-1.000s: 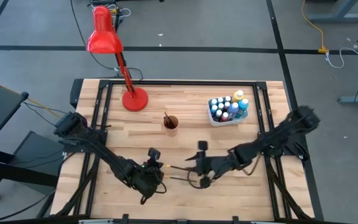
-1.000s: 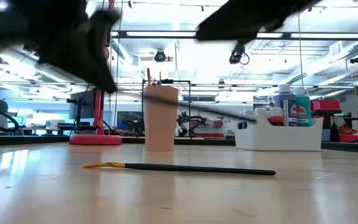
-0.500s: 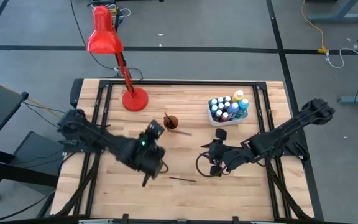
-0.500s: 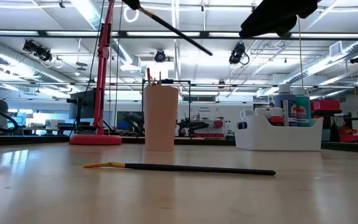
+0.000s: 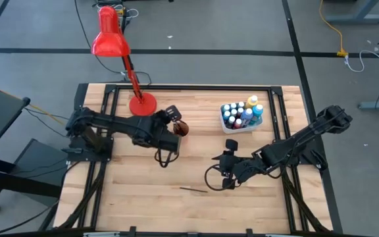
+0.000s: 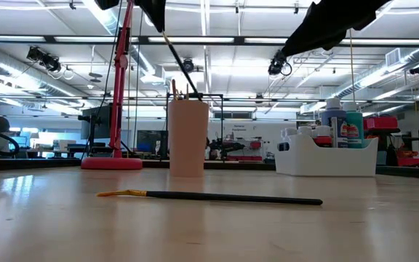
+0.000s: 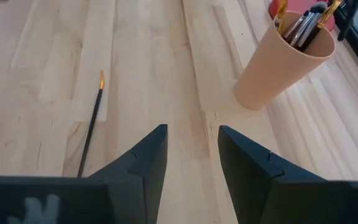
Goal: Pick & Place Paint Supplies
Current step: Put the orange paint brush into the orange cup
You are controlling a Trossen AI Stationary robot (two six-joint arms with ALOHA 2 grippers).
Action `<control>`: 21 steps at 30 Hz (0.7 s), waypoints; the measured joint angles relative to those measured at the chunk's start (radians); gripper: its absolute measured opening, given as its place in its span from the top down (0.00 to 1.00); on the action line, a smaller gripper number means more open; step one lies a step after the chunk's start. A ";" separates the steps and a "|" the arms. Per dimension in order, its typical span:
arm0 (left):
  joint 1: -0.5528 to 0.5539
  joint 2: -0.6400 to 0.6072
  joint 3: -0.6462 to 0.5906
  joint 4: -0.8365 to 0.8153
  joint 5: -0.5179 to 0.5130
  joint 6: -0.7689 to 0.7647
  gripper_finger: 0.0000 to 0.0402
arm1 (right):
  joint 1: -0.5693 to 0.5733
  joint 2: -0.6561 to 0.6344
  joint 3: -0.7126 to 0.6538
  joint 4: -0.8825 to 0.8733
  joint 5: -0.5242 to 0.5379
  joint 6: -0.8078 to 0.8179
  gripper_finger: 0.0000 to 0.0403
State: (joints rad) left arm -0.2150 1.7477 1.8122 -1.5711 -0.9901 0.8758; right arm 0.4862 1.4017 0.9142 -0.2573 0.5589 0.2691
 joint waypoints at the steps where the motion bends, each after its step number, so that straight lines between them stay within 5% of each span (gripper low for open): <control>1: 0.009 0.000 0.000 0.000 0.010 0.015 0.98 | 0.000 0.000 0.000 0.002 0.002 -0.010 0.63; 6: 0.043 0.001 0.000 0.000 0.145 0.085 0.97 | 0.000 0.000 0.000 0.001 0.002 -0.045 0.63; 21: 0.149 0.006 -0.032 0.215 0.333 0.154 0.93 | -0.003 0.000 0.000 0.011 0.001 -0.046 0.63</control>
State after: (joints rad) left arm -0.0663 1.7536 1.7805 -1.3558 -0.6573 1.0297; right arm 0.4834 1.4017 0.9142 -0.2466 0.5599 0.2234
